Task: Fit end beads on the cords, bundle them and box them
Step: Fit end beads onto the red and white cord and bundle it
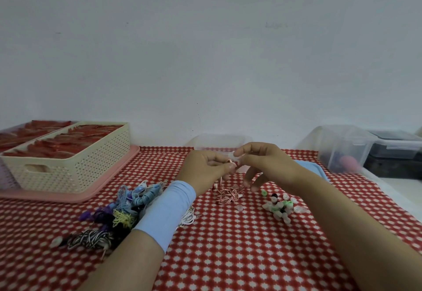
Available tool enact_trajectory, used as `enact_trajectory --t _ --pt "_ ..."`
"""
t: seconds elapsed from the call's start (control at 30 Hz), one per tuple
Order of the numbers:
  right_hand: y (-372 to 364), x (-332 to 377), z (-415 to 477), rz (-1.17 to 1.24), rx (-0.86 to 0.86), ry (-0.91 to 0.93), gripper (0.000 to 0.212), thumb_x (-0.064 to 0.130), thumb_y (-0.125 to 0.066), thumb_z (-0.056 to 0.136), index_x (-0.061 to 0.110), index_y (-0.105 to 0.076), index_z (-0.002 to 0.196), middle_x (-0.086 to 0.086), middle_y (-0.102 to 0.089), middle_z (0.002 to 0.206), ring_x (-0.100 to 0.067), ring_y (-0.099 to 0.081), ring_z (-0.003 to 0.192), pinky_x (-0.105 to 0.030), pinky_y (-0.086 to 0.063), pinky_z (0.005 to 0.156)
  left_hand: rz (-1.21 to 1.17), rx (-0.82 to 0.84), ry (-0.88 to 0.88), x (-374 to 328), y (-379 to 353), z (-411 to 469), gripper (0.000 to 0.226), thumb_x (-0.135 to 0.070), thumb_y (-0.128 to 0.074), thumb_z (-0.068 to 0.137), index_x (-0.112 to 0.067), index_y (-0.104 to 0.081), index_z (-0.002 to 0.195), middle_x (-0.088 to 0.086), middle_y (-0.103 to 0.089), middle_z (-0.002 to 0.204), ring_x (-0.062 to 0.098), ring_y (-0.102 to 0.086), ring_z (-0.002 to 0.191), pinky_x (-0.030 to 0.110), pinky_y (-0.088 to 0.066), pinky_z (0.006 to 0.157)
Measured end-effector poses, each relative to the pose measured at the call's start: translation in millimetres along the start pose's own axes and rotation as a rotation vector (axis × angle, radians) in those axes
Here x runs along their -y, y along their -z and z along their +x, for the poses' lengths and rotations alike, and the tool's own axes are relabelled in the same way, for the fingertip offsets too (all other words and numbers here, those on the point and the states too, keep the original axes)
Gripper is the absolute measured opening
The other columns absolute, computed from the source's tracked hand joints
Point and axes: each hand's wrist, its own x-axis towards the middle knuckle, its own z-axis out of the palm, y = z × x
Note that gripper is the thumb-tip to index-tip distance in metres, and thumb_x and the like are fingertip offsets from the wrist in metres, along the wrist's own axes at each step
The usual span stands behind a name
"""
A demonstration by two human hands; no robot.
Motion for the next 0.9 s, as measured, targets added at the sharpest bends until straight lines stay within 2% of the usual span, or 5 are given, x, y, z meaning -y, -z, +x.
enact_trajectory --t 0.23,0.53,0.63,0.73,0.9 --pt "2 0 0 -0.164 -0.038 0.064 0.004 0.008 -0.076 0.088 0.011 -0.079 0.086 -0.008 -0.076 0.082 -0.024 -0.071 0.063 -0.036 -0.06 0.061 0.228 -0.039 -0.122 0 -2 0 0.009 -0.025 -0.081 0.079 -0.025 -0.079 0.088 -0.014 -0.073 0.078 -0.005 -0.067 0.072 0.013 -0.055 0.073" --pt "1 2 1 0.108 -0.051 -0.074 0.019 0.019 -0.062 0.1 0.01 -0.072 0.113 -0.012 -0.076 0.099 -0.03 -0.067 0.066 -0.037 -0.057 0.056 0.276 -0.092 -0.214 -3 -1 -1 0.01 -0.022 -0.08 0.079 -0.026 -0.08 0.089 -0.017 -0.072 0.073 -0.004 -0.066 0.07 0.009 -0.052 0.067" --pt "5 1 -1 0.075 -0.002 -0.101 0.016 0.016 -0.068 0.096 0.005 -0.075 0.106 -0.009 -0.077 0.096 -0.025 -0.067 0.067 -0.033 -0.056 0.054 0.257 -0.091 -0.209 -3 -3 -2 0.011 -0.021 -0.082 0.078 -0.027 -0.08 0.087 -0.018 -0.071 0.071 -0.005 -0.066 0.07 0.01 -0.053 0.068" --pt "6 1 -2 0.07 -0.004 -0.071 0.011 0.011 -0.072 0.092 0.004 -0.078 0.098 -0.013 -0.076 0.094 -0.021 -0.067 0.067 -0.032 -0.057 0.055 0.092 -0.055 -0.103 -3 -4 -1 0.015 -0.021 -0.083 0.077 -0.028 -0.079 0.09 -0.011 -0.075 0.077 0.0 -0.07 0.076 0.015 -0.055 0.073" --pt "5 4 0 0.078 -0.054 0.039 0.01 0.007 -0.074 0.089 0.005 -0.079 0.097 -0.015 -0.074 0.085 -0.022 -0.064 0.067 -0.031 -0.057 0.054 -0.433 0.066 0.19 -6 -5 2 0.022 -0.021 -0.067 0.092 -0.008 -0.072 0.109 0.017 -0.075 0.099 0.019 -0.069 0.081 0.029 -0.057 0.073"
